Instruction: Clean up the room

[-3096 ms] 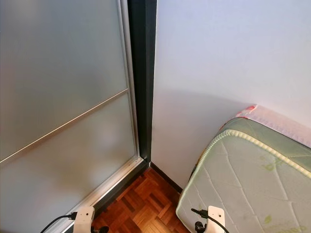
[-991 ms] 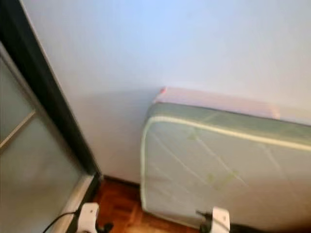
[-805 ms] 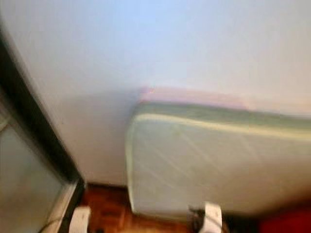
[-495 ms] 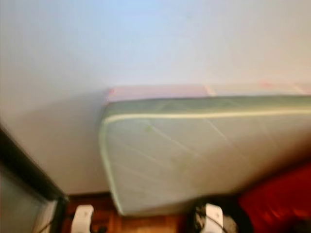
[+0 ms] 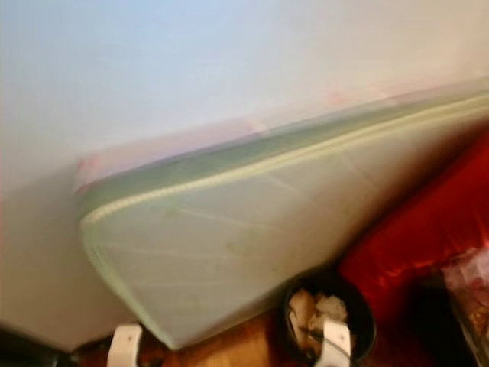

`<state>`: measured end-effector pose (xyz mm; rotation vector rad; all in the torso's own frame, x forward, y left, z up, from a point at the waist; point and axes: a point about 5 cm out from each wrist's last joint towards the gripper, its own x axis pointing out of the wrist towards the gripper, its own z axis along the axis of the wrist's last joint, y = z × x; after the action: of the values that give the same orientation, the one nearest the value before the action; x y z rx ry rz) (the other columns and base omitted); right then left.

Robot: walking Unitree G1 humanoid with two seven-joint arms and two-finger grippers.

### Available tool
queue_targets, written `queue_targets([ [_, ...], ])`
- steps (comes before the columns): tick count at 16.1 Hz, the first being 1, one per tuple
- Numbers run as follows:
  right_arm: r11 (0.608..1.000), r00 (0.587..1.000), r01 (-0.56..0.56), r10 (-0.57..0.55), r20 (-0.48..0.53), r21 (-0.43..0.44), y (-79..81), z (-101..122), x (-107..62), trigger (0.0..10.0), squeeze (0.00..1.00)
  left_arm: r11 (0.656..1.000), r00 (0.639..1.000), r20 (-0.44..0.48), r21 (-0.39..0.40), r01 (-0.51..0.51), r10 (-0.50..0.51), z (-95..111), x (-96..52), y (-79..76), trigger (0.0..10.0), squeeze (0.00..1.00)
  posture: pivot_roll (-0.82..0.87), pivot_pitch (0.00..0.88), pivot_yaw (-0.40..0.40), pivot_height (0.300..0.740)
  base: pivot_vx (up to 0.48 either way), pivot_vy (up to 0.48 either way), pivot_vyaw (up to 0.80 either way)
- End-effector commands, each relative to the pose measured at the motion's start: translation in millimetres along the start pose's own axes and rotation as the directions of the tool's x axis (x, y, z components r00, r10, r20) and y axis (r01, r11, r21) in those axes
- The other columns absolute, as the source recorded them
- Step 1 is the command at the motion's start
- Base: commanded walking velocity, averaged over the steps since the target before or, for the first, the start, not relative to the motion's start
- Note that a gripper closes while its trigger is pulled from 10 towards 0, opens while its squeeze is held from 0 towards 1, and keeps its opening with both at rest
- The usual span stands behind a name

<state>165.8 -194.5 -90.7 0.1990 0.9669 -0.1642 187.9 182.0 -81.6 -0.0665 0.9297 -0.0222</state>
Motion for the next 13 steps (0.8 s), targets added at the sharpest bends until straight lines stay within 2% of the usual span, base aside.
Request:
queue_targets([
  [1,0.998,0.994,-0.036,0.041,-0.101,0.05,-16.3,-9.6,-3.6,10.0,0.0,0.959,0.959,-0.153,-0.119,-0.258,0.239,-50.6,-32.1,77.6,10.0,0.0,0.13,0.0,-0.022,0.74,0.0,0.0,-0.77],
  [9,0.997,0.995,-0.031,0.037,-0.094,0.064,-15.1,-8.2,-3.0,10.0,0.0,0.959,0.959,-0.148,-0.109,-0.26,0.243,-50.8,-33.2,79.9,10.0,0.0,0.13,0.0,-0.022,0.74,0.0,0.0,-0.76],
  [10,0.998,0.995,-0.025,0.031,-0.092,0.06,-15.2,-8.0,-3.0,10.0,0.0,0.961,0.959,-0.146,-0.098,-0.257,0.242,-50.5,-33.1,79.8,10.0,0.0,0.13,0.0,-0.02,0.74,0.0,0.0,0.0],
  [13,0.996,0.996,-0.027,0.035,-0.084,0.089,-13.1,-8.9,-2.9,10.0,0.0,0.961,0.958,-0.146,-0.088,-0.261,0.247,-50.4,-33.4,80.6,10.0,0.0,0.13,0.0,-0.013,0.74,0.0,-0.38,0.0],
])
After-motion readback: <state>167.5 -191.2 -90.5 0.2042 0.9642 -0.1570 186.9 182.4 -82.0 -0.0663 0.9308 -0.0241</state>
